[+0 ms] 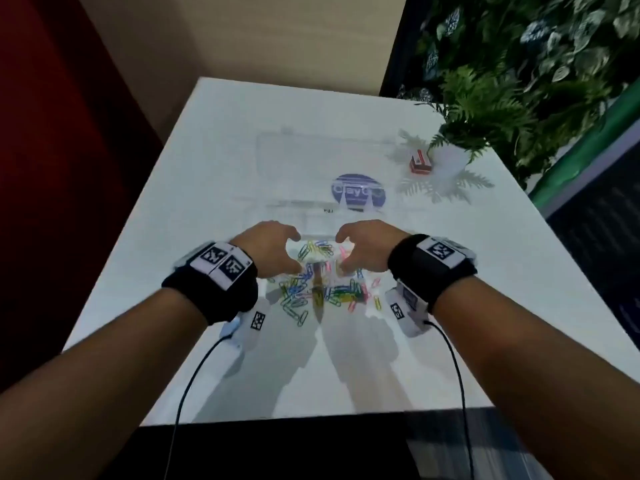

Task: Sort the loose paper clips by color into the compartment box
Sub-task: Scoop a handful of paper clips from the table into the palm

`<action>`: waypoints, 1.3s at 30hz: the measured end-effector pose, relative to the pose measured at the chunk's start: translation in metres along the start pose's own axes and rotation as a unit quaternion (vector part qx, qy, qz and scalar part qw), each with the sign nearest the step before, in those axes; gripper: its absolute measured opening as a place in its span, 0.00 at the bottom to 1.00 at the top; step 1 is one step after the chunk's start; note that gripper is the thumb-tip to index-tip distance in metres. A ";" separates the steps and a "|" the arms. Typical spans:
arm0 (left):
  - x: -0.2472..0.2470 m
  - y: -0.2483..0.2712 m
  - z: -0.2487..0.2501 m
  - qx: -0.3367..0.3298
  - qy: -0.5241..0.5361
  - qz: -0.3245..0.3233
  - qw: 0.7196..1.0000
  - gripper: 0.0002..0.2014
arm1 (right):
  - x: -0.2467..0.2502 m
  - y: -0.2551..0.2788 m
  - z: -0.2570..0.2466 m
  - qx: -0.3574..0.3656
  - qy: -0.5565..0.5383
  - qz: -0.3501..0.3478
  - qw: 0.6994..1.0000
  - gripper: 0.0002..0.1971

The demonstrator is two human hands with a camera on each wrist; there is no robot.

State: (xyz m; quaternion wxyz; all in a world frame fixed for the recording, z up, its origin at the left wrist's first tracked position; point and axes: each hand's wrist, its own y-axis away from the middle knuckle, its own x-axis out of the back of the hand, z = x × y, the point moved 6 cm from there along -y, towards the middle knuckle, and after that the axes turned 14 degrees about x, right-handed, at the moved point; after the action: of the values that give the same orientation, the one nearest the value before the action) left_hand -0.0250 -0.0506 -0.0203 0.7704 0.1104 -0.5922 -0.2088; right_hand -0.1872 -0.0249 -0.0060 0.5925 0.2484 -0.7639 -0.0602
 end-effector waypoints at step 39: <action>-0.046 0.000 0.009 0.015 0.141 0.022 0.990 0.15 | -0.052 -0.021 -0.021 0.061 -0.002 0.047 0.997 0.30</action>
State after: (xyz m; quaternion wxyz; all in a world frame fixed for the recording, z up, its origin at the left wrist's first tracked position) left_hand -0.0432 -0.0293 -0.0580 0.8491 0.1373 -0.4828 -0.1649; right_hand -0.1518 -0.0154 -0.0533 0.5769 0.2476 -0.7782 0.0145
